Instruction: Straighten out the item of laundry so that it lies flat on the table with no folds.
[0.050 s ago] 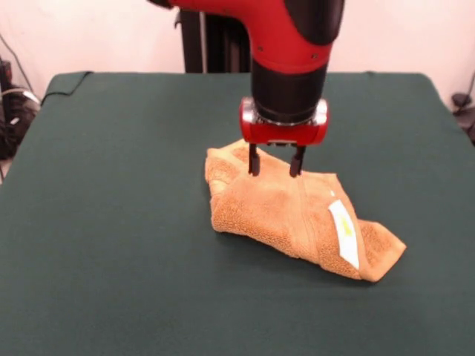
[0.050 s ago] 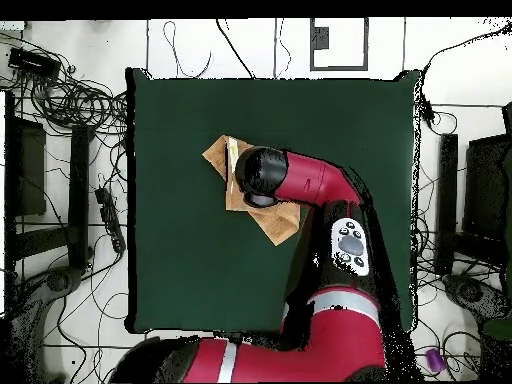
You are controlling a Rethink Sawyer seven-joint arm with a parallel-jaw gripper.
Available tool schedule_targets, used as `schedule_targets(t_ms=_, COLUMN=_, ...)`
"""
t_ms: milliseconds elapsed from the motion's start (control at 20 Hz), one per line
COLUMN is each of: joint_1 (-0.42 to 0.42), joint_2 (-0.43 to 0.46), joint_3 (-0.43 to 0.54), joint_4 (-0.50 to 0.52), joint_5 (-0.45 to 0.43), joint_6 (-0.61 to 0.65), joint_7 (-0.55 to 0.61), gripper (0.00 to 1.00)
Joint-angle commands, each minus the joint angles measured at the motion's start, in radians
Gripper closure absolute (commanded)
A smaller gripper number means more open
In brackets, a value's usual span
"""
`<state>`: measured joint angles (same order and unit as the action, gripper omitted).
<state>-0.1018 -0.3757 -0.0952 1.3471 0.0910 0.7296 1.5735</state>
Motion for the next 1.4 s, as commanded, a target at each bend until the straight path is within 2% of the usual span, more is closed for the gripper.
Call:
schedule_targets(t_ms=50, joint_1=0.044, joint_2=0.083, joint_3=0.123, joint_4=-0.041, joint_5=0.026, joint_6=-0.082, joint_7=0.155, gripper=0.0)
schedule_targets(t_ms=350, joint_1=0.105, joint_2=0.098, joint_3=0.068, joint_4=-0.024, joint_5=0.002, joint_6=-0.105, joint_7=0.203, gripper=0.0)
schedule_targets(t_ms=950, joint_1=0.22, joint_2=0.078, joint_3=-0.032, joint_4=0.075, joint_5=0.017, joint_6=-0.114, joint_7=0.279, gripper=0.0)
schedule_targets(t_ms=1350, joint_1=0.21, joint_2=0.072, joint_3=-0.011, joint_4=0.131, joint_5=0.046, joint_6=-0.106, joint_7=0.247, gripper=0.0)
schedule_targets(t_ms=1400, joint_1=0.208, joint_2=0.07, joint_3=-0.008, joint_4=0.137, joint_5=0.048, joint_6=-0.111, joint_7=0.244, gripper=1.0)
